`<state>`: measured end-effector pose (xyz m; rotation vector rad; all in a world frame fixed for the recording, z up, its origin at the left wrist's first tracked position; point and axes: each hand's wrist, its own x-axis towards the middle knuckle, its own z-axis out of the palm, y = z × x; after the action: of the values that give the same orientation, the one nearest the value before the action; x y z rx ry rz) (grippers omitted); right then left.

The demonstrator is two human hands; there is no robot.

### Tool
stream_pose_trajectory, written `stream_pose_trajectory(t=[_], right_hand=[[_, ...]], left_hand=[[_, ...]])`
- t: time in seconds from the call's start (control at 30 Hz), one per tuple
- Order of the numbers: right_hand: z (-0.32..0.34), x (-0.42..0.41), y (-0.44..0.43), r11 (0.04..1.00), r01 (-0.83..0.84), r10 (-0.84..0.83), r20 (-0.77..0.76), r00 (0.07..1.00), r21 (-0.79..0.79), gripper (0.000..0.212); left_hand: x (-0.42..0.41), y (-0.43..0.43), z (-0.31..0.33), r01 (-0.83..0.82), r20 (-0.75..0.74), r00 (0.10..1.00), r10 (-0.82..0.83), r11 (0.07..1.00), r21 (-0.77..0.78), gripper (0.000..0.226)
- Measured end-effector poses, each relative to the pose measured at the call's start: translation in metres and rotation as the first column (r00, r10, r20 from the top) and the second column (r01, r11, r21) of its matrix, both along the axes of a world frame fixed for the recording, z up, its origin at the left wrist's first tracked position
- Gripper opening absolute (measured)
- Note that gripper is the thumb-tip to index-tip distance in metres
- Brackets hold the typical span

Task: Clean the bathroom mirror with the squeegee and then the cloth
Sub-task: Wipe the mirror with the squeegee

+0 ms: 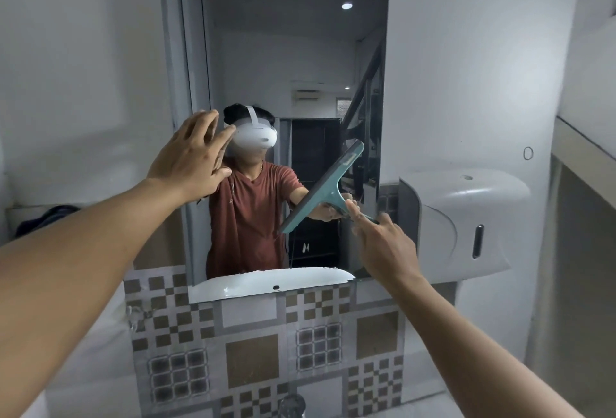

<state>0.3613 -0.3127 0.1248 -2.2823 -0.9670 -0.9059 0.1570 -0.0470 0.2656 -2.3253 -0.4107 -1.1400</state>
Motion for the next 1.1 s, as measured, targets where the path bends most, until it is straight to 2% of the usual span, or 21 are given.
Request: stream_pose_trajectory(t=[0.27, 0.53, 0.83, 1.1], right_hand=[[-0.029, -0.012, 0.006, 0.997, -0.007, 0.024, -0.21, 0.977, 0.082, 0.059], [-0.057, -0.03, 0.013, 0.986, 0.016, 0.051, -0.396, 0.917, 0.163, 0.056], [-0.068, -0.04, 0.022, 0.986, -0.03, 0.1, -0.432, 0.896, 0.164, 0.062], [-0.075, -0.041, 0.03, 0.984, -0.037, 0.104, -0.391, 0.914, 0.177, 0.064]], left_hand=[[0.0, -0.006, -0.008, 0.007, 0.043, 0.999, -0.007, 1.0, -0.012, 0.087], [0.002, -0.004, -0.014, 0.013, 0.047, 0.999, -0.012, 1.0, -0.02, 0.079], [-0.003, 0.001, -0.03, 0.017, 0.008, 1.0, -0.017, 1.0, -0.006, 0.079], [-0.003, 0.001, -0.031, 0.01, 0.009, 1.0, -0.01, 1.0, -0.019, 0.08]])
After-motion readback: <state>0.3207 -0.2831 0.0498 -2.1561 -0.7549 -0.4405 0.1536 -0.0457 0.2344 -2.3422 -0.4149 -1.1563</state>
